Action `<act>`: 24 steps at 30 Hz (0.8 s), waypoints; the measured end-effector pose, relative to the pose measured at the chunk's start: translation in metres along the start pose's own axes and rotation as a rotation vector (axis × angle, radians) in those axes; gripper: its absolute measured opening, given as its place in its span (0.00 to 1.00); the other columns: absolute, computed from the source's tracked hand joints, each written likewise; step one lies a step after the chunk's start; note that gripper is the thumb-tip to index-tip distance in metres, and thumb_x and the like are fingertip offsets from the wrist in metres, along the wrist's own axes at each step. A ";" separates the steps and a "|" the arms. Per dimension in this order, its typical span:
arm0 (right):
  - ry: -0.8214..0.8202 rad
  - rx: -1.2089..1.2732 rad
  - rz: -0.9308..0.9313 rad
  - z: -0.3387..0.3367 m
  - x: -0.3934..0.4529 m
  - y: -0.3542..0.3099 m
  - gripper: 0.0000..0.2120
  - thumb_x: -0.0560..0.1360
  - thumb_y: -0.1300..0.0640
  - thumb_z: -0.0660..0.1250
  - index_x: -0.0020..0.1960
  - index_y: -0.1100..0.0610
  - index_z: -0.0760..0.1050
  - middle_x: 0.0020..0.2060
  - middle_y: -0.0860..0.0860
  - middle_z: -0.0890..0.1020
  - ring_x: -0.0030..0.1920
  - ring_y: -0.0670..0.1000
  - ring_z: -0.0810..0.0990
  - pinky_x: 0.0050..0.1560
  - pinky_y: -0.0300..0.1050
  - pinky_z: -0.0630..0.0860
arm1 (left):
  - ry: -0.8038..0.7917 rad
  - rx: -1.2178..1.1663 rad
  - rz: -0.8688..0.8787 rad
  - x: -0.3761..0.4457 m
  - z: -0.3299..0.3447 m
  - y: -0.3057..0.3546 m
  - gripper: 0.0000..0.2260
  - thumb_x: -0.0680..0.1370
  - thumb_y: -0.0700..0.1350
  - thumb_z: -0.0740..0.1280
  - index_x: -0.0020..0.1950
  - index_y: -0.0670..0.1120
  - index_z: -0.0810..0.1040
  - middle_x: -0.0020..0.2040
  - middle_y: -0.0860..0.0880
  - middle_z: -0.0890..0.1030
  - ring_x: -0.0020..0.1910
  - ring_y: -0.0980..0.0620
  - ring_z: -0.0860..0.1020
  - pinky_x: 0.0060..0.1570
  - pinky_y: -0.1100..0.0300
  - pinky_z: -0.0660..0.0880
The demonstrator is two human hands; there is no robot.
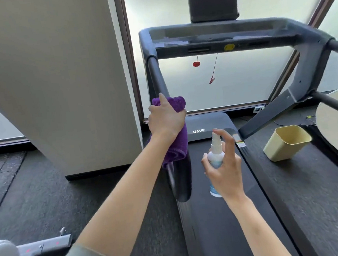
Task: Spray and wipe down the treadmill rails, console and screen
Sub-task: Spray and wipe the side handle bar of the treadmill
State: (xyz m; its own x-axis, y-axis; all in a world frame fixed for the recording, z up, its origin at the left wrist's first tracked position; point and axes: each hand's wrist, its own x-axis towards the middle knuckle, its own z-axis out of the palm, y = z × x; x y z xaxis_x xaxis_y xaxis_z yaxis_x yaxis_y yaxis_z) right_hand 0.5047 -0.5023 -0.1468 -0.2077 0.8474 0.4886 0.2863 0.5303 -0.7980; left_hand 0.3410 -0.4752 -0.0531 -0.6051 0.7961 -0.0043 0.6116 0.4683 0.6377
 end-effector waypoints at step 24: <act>-0.087 0.020 -0.181 0.037 0.146 0.010 0.33 0.71 0.69 0.69 0.66 0.43 0.61 0.35 0.41 0.71 0.27 0.47 0.69 0.30 0.36 0.70 | -0.063 0.186 -0.044 0.091 0.000 0.003 0.33 0.74 0.50 0.66 0.75 0.47 0.56 0.65 0.39 0.70 0.61 0.38 0.72 0.48 0.55 0.64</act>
State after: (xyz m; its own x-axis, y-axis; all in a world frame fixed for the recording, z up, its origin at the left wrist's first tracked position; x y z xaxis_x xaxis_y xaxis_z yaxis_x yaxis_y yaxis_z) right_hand 0.4425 -0.3747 -0.0966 -0.3340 0.7324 0.5933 0.2184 0.6725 -0.7072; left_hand 0.2878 -0.4010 -0.0517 -0.6038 0.7930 -0.0810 0.6725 0.5613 0.4824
